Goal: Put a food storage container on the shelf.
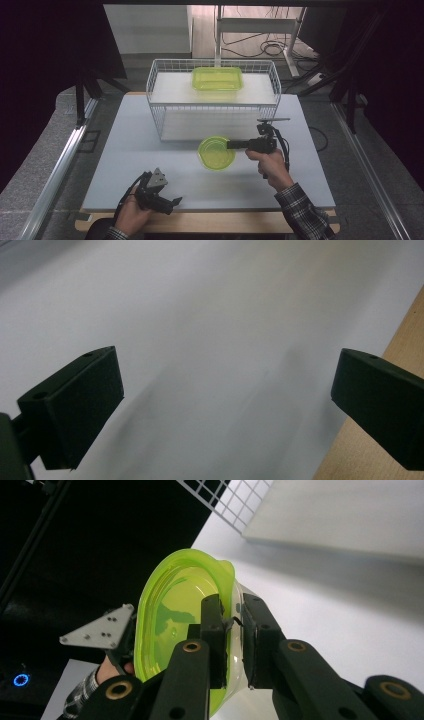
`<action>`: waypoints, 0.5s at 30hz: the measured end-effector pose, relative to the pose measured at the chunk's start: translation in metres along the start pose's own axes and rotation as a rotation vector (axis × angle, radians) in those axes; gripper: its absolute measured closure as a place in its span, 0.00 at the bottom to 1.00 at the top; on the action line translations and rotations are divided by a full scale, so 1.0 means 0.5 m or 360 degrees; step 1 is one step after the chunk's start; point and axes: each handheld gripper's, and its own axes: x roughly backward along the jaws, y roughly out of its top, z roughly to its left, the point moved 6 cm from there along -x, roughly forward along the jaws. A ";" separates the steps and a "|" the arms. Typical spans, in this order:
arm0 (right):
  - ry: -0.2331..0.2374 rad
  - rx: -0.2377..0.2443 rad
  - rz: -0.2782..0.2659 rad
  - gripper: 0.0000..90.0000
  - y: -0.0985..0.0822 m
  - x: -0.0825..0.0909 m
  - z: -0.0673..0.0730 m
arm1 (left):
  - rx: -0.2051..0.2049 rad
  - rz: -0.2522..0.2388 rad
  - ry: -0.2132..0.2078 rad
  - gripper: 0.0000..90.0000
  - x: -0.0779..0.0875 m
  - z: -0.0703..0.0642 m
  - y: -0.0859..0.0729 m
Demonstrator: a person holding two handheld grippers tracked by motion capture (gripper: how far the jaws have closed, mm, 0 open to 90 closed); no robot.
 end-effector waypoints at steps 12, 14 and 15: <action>-0.0009 0.0038 -0.0091 0.90 0.054 0.043 0.032 | -0.0011 0.0018 -0.0001 0.00 -0.003 -0.001 -0.001; -0.0011 0.0039 -0.0105 0.90 0.063 0.050 0.035 | -0.0012 0.0018 -0.0003 0.00 -0.004 -0.001 -0.001; -0.0009 0.0033 -0.0111 0.90 0.067 0.052 0.037 | -0.0012 0.0019 -0.0003 0.00 -0.004 -0.001 -0.001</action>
